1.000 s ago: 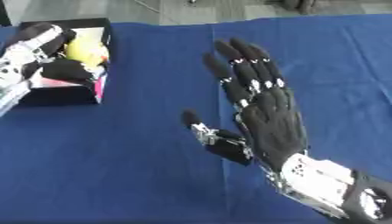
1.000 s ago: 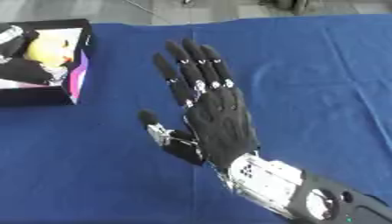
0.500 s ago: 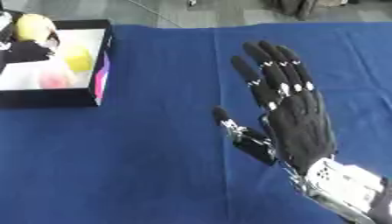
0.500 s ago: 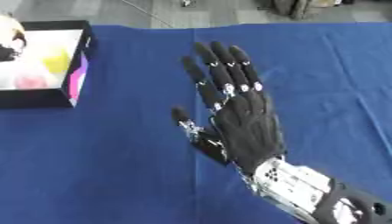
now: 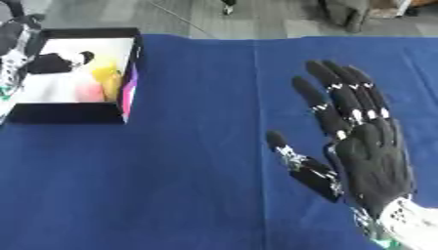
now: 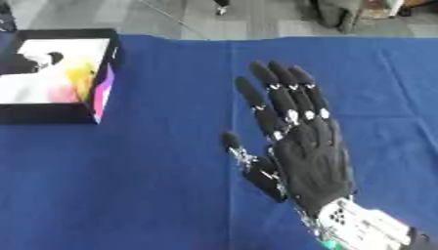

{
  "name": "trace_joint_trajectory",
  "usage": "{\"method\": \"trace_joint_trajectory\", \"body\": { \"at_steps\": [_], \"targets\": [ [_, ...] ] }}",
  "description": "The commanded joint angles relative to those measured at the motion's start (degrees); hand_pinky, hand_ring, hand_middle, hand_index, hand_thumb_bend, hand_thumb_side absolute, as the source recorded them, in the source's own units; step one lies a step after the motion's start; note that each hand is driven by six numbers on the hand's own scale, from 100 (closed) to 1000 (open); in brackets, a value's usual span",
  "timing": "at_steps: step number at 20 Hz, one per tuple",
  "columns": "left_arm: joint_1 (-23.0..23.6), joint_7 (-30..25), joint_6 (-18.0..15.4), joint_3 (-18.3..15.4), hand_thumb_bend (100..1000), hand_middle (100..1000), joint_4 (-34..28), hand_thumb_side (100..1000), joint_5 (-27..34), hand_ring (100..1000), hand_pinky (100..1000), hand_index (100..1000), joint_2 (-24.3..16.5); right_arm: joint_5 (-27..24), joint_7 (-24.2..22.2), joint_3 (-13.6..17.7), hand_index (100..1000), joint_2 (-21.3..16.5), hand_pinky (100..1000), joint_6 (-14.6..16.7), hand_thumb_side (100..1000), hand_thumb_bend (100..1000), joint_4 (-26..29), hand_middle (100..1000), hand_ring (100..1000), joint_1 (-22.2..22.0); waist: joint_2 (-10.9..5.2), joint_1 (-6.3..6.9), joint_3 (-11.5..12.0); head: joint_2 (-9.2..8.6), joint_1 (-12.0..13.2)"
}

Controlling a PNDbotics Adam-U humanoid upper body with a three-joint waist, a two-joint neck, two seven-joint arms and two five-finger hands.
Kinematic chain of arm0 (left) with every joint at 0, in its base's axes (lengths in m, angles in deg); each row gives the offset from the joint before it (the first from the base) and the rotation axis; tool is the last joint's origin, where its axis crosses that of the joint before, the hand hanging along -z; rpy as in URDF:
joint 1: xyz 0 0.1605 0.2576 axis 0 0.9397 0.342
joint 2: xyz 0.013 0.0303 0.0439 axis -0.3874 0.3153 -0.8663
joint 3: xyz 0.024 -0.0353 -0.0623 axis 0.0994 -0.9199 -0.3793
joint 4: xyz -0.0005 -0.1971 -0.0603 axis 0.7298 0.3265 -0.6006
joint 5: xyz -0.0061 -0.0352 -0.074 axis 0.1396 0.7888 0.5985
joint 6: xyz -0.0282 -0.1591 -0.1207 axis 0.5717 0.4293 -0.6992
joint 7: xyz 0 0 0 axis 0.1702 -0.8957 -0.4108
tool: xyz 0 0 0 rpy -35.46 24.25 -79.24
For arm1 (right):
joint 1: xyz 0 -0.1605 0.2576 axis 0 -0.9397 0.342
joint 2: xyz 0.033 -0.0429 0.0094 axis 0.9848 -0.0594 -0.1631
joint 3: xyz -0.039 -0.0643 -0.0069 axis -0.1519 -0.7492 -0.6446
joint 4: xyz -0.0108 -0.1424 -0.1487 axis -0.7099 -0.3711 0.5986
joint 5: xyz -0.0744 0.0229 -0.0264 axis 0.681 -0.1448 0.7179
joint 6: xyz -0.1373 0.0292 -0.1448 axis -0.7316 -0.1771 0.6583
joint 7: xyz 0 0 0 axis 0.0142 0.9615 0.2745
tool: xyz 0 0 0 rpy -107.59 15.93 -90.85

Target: Pick up the objects with one hand, pass them to the other hand, and then place them into the box on the other side of the table.

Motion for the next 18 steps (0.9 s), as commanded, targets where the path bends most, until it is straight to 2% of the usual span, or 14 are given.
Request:
{"method": "trace_joint_trajectory", "body": {
  "at_steps": [1,2,3,6,10,12,13,14,16,17,18],
  "targets": [
    [-1.3,0.7,-0.2,-1.6,951,839,0.5,526,-0.8,865,866,950,-1.1,-0.4,0.5,0.9,860,-1.1,846,0.3,314,448,1.2,851,860,0.6,-0.92,0.05,0.1,-0.60,0.5],
    [-1.4,1.0,-0.1,-1.8,798,816,0.5,521,-0.3,839,852,915,-1.2,-0.4,0.6,0.9,860,-1.2,845,0.3,308,448,1.2,851,859,0.5,-0.93,0.01,0.2,-0.55,0.5],
    [-1.4,1.8,0.2,-2.1,716,798,0.2,521,0.7,815,838,885,-1.2,-0.4,0.7,1.0,860,-1.2,845,0.3,303,448,1.2,851,859,0.4,-0.93,0.01,0.2,-0.45,0.4],
    [-0.7,4.5,1.8,-2.0,600,783,-4.3,576,8.0,774,820,835,-1.9,-0.6,1.0,1.6,859,-1.3,843,-0.2,261,447,1.2,850,857,0.1,-0.93,0.04,0.5,-0.07,-0.2],
    [2.4,10.2,3.0,-1.2,430,819,-19.0,856,23.2,770,817,854,-5.4,-2.1,2.2,3.8,851,-1.5,830,-2.1,209,410,1.2,843,850,-0.6,-0.93,0.23,0.7,0.45,-1.6],
    [5.4,12.2,3.2,-1.5,425,845,-28.9,912,31.2,777,823,883,-7.4,-4.2,3.2,5.8,846,-1.8,820,-3.7,211,348,1.2,837,845,-1.2,-0.88,0.37,0.8,0.64,-2.3],
    [7.3,13.4,3.1,-2.1,441,855,-34.2,878,35.5,782,826,893,-8.1,-5.6,3.9,7.0,844,-2.0,816,-4.6,196,304,1.2,835,842,-1.6,-0.86,0.41,0.9,0.72,-2.7],
    [9.1,14.8,2.9,-3.0,474,857,-39.4,793,39.7,781,828,894,-8.5,-7.2,4.7,8.4,843,-2.2,810,-5.4,197,259,1.2,832,840,-2.0,-0.83,0.43,1.0,0.74,-2.9],
    [12.7,18.1,1.6,-5.0,514,855,-48.9,719,46.9,781,828,891,-8.8,-12.0,6.5,11.3,838,-2.4,797,-6.8,215,198,1.2,825,835,-2.8,-0.79,0.46,1.1,0.70,-3.3],
    [14.6,19.7,0.7,-5.7,543,856,-53.1,676,49.7,782,827,892,-8.8,-15.7,7.6,12.9,827,-2.2,772,-7.2,257,128,1.2,811,823,-3.2,-0.73,0.47,1.1,0.63,-3.6],
    [16.3,20.8,-0.5,-6.3,546,860,-56.3,670,52.0,783,827,894,-8.5,-20.9,8.8,14.6,821,-1.9,757,-7.3,285,100,1.2,805,819,-3.5,-0.67,0.47,1.2,0.58,-3.9]
  ]
}}
